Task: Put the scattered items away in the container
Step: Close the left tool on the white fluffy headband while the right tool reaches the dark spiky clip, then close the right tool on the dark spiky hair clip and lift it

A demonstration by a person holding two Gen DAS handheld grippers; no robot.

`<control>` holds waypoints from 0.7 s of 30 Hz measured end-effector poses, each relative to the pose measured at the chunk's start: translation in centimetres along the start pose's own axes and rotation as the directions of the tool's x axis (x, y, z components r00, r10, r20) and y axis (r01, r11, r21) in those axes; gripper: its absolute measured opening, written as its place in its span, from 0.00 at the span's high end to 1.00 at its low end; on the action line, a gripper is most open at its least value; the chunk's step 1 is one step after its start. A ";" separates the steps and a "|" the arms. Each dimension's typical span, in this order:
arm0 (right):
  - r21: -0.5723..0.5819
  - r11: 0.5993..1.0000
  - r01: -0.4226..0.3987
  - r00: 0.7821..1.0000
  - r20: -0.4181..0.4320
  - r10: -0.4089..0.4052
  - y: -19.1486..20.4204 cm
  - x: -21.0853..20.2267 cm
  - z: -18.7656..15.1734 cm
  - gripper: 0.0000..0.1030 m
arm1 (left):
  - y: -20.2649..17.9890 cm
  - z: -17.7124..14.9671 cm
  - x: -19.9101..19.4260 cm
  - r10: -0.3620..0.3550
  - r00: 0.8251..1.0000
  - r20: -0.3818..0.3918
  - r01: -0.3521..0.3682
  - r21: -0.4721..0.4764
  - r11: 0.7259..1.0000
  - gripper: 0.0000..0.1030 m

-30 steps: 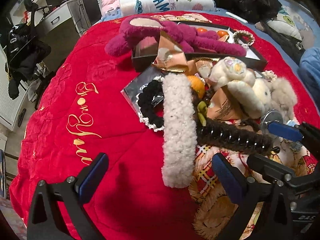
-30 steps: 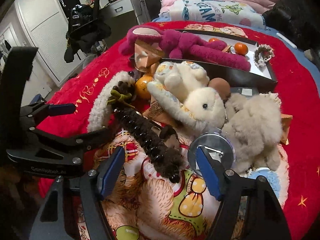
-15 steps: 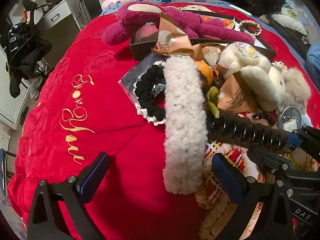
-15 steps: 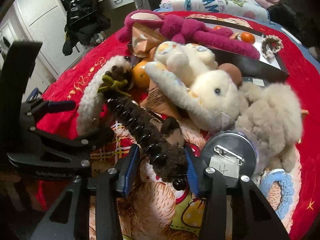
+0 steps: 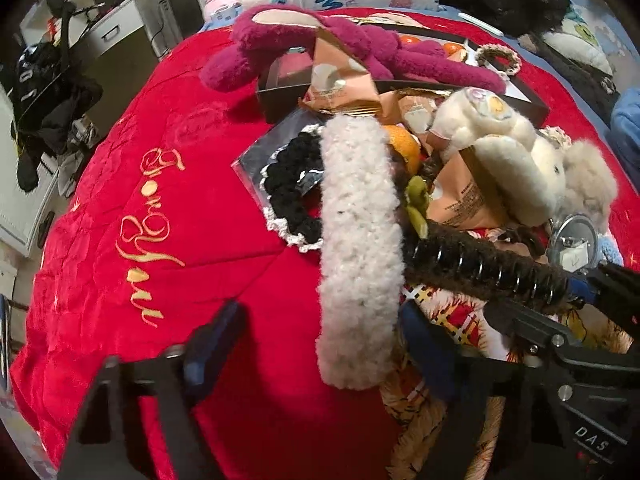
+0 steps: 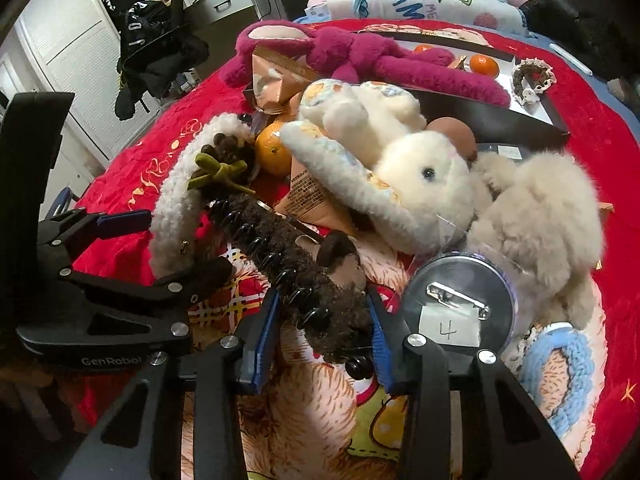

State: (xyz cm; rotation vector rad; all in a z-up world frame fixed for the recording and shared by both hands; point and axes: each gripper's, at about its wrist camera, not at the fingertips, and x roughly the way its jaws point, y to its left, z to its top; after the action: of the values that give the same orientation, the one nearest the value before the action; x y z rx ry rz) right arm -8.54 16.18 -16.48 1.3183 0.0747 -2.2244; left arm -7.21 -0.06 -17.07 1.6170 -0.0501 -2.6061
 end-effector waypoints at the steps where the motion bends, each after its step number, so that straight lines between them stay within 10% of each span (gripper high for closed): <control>1: -0.001 1.000 0.002 1.000 0.000 -0.002 0.0 0.0 0.0 0.60 | 0.1 0.0 0.0 -0.016 1.000 -0.003 0.016 -0.010 1.000 0.44; 4: -0.006 1.000 0.009 1.000 -0.001 -0.009 0.3 -0.3 -0.3 0.60 | 0.3 0.0 -0.3 -0.044 0.999 0.001 0.044 -0.024 0.999 0.73; 21: -0.003 0.999 0.036 0.999 0.015 -0.036 0.9 -0.9 -0.4 0.75 | -0.6 0.6 -2.2 -0.038 0.997 0.065 0.040 -0.019 0.999 0.74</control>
State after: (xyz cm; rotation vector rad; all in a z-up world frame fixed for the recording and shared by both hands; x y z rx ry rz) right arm -7.45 15.92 -15.78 1.3085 0.0969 -2.2624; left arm -6.79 0.68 -14.87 1.5427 0.0039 -2.6787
